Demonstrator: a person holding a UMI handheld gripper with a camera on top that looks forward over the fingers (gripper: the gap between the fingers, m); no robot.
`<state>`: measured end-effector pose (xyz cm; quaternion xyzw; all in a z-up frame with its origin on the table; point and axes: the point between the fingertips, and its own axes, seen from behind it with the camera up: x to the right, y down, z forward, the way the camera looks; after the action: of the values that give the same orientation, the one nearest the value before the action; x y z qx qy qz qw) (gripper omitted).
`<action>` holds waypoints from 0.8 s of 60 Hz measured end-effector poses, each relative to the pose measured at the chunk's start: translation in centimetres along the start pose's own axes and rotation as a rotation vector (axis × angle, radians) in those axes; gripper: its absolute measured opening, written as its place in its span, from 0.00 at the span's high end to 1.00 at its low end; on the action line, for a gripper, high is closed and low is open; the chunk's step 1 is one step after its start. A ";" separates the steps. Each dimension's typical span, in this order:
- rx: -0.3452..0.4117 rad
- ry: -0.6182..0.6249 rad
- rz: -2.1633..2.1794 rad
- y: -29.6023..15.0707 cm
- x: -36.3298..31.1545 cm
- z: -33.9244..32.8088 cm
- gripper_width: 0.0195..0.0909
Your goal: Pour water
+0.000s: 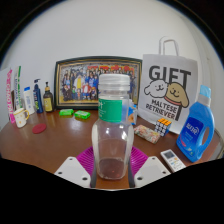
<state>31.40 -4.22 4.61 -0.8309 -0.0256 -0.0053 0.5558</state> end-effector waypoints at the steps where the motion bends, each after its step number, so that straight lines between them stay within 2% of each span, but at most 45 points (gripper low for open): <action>1: 0.000 0.003 -0.002 -0.2 0.1 0.0 0.66; 13: 0.039 0.098 -0.138 -5.0 0.5 -0.1 0.66; 26: 0.088 0.249 -0.426 -14.1 -2.9 -0.9 0.67; 37: 0.125 0.359 -0.795 -21.3 -10.1 -1.7 0.67; 48: 0.174 0.393 -1.172 -25.4 -20.3 -1.3 0.67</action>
<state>9.95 3.49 27.82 -0.6139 -0.3749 -0.4601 0.5205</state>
